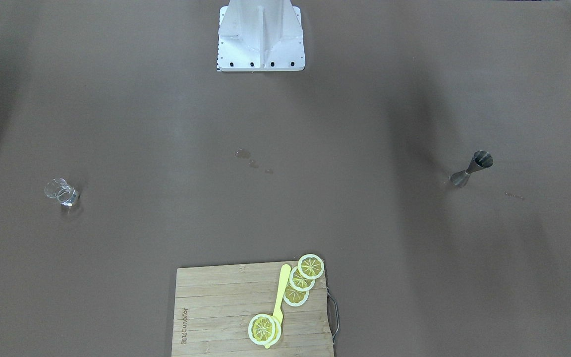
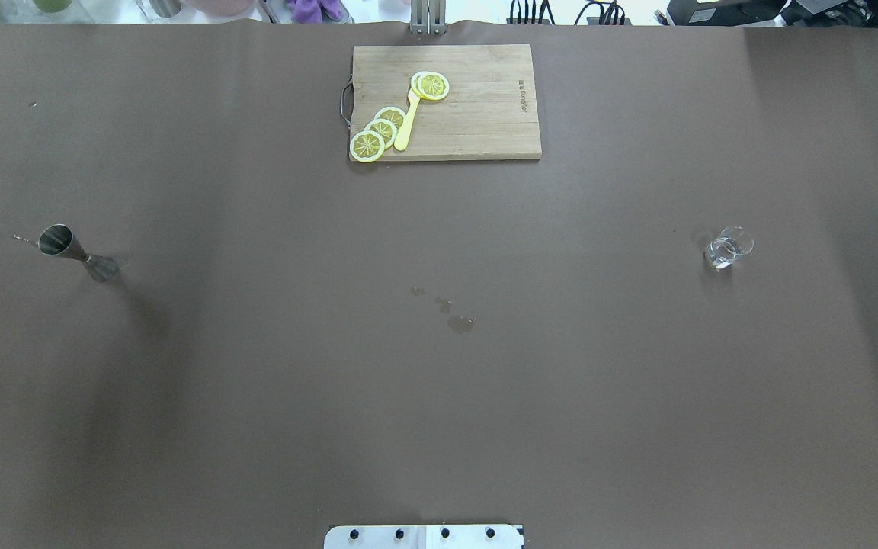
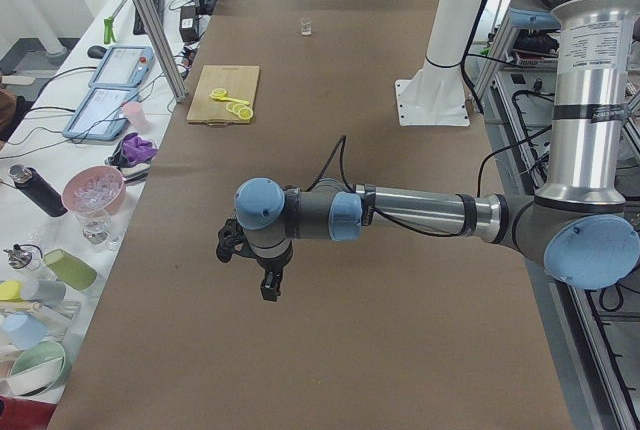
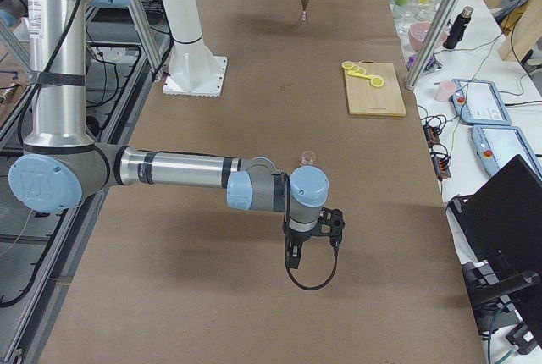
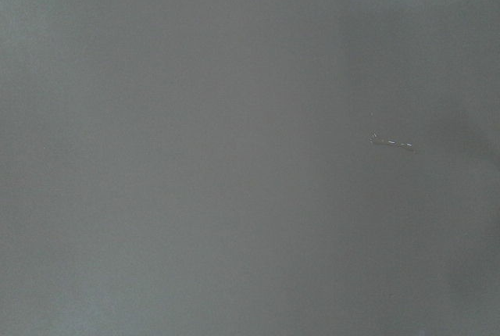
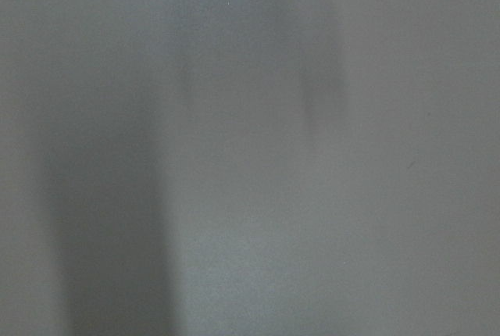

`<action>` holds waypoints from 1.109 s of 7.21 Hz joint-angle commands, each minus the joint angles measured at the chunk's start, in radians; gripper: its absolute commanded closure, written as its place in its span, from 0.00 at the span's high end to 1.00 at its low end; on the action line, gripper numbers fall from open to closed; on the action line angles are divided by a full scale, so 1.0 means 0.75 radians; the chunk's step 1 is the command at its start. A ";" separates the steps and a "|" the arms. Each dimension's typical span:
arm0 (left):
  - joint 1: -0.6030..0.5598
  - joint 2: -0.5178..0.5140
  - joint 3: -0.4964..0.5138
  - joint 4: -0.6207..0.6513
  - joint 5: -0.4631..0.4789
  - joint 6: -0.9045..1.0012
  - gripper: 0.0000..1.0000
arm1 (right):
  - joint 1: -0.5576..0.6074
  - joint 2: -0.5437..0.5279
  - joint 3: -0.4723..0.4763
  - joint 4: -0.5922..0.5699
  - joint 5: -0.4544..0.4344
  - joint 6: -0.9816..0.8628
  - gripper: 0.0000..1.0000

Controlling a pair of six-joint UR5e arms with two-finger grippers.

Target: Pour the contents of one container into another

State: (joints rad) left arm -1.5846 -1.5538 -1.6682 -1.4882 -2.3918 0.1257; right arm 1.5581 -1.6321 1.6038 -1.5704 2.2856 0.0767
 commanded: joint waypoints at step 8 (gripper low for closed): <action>0.002 0.000 0.019 -0.002 0.009 0.002 0.99 | 0.001 0.004 0.007 0.002 0.000 0.000 1.00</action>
State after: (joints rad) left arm -1.5831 -1.5539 -1.6535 -1.4895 -2.3865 0.1273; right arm 1.5583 -1.6294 1.6080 -1.5693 2.2856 0.0767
